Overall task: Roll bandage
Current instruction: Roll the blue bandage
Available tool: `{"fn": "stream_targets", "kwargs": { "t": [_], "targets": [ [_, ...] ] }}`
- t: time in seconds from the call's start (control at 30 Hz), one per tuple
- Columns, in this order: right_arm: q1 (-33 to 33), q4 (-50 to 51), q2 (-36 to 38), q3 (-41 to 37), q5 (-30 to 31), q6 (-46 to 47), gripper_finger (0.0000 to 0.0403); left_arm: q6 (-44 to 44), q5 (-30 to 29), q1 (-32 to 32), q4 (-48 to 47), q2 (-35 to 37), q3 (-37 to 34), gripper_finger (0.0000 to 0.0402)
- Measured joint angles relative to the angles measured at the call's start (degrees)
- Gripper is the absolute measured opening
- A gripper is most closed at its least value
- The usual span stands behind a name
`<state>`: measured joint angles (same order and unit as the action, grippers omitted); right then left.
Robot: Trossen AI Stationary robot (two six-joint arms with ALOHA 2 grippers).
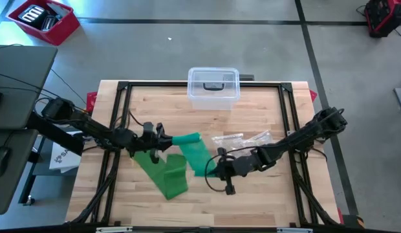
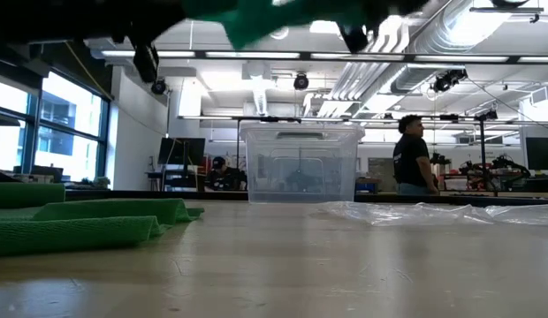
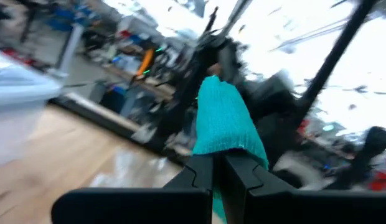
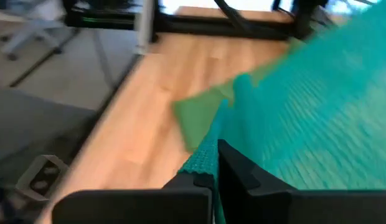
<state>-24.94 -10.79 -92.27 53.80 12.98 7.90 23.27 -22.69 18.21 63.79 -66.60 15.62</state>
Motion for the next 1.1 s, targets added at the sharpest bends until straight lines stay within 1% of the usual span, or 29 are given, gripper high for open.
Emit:
{"fn": "stream_targets", "kwargs": {
  "t": [0.07, 0.23, 0.3, 0.43, 0.53, 0.7, 0.87, 1.0, 1.1],
  "targets": [
    [0.6, -2.0, 0.0, -2.1, 1.4, 1.6, 0.0000, -1.0, 0.9, 0.4, 2.5, 0.5, 0.0, 0.0001],
    [1.7, -4.3, 0.0, -6.8, 1.5, 5.3, 0.0000, -3.4, 1.6, 1.5, 9.4, 0.8, 0.0, 0.0001],
    [2.1, -4.8, 0.0, -8.5, 1.6, 6.7, 0.0000, -4.0, 3.3, 1.9, 12.7, 0.8, 0.0, 0.0001],
    [2.5, -5.6, 0.0, -13.3, 4.3, 11.5, 0.0000, -5.9, 6.8, 3.6, 18.9, 0.7, 0.0, 0.0001],
    [1.6, -8.0, 0.0, -16.3, 5.4, 15.7, 0.0000, -9.5, 5.9, 5.0, 20.4, 1.4, -0.1, 0.0001],
    [-1.2, -9.6, 0.0, -17.3, 8.0, 17.0, 0.0000, -14.8, -3.1, 6.1, 17.4, 2.8, -0.1, 0.0001],
    [-3.3, -10.6, 0.0, -16.2, 8.0, 17.0, 0.0000, -19.8, -13.0, 6.3, 12.1, 4.4, -1.0, 0.0001],
    [-5.6, -10.4, 0.0, -12.9, 7.9, 15.1, 0.0000, -20.4, -21.9, 6.3, 4.3, 5.5, -2.2, 0.0001],
    [-7.2, -10.3, 0.5, -8.9, 7.9, 11.4, 0.0000, -19.4, -27.4, 6.2, -3.2, 5.9, -2.6, 0.0001]
  ]
}}
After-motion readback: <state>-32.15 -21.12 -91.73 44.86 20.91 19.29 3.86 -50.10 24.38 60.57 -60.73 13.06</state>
